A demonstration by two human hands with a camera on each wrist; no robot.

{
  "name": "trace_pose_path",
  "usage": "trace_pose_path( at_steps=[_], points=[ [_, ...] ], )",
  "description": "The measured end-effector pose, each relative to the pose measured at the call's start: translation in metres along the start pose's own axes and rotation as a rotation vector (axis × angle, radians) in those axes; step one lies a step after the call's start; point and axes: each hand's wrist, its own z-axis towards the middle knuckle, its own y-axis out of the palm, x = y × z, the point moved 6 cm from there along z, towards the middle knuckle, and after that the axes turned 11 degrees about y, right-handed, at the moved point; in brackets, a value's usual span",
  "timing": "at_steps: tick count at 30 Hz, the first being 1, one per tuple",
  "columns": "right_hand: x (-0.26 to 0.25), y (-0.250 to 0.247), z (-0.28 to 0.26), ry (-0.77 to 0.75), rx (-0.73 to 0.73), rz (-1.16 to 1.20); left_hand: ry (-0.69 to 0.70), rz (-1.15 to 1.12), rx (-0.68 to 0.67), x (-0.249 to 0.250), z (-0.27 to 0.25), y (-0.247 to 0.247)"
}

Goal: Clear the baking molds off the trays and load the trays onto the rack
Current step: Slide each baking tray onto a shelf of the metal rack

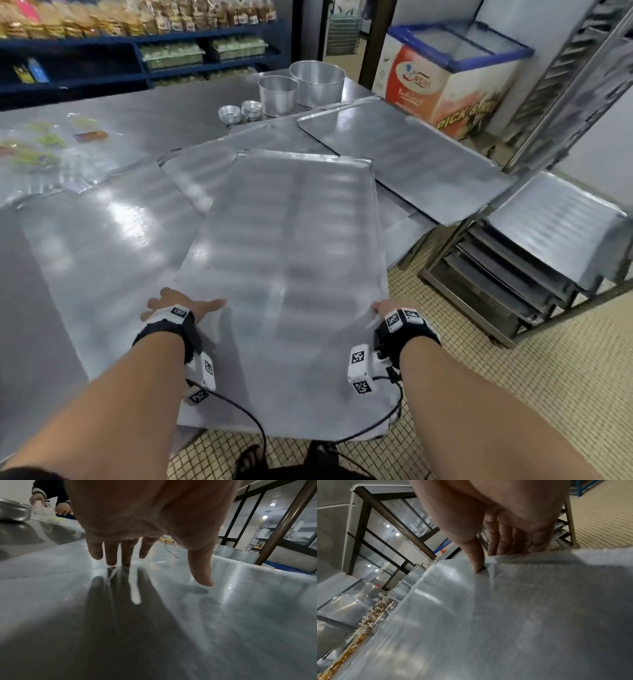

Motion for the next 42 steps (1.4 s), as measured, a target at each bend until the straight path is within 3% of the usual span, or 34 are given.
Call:
trace_pose_path(
  at_steps=[6, 18, 22, 29, 35, 36, 42],
  points=[
    [0.006, 0.022, -0.014, 0.054, 0.156, 0.104, 0.07, -0.083, -0.094, -0.017, 0.019, -0.016],
    [0.002, 0.003, -0.001, 0.037, 0.175, 0.163, 0.084, -0.268, -0.158, -0.016, -0.004, -0.012],
    [-0.005, -0.012, 0.016, 0.05, 0.151, 0.161, 0.029, -0.3, -0.185, -0.015, -0.013, 0.002],
    [-0.021, -0.023, 0.053, -0.002, 0.115, 0.077, -0.13, -0.48, -0.057, -0.03, -0.015, 0.034],
    [-0.043, -0.031, 0.077, -0.064, -0.004, 0.013, -0.287, -0.58, 0.037, -0.01, -0.095, 0.031],
    [-0.047, -0.032, 0.075, -0.08, -0.045, -0.11, -0.311, -0.593, 0.052, -0.01, -0.103, 0.035],
    [-0.063, -0.048, 0.081, -0.155, -0.053, -0.261, -0.389, -0.6, 0.106, -0.019, -0.145, 0.053]
  ],
)
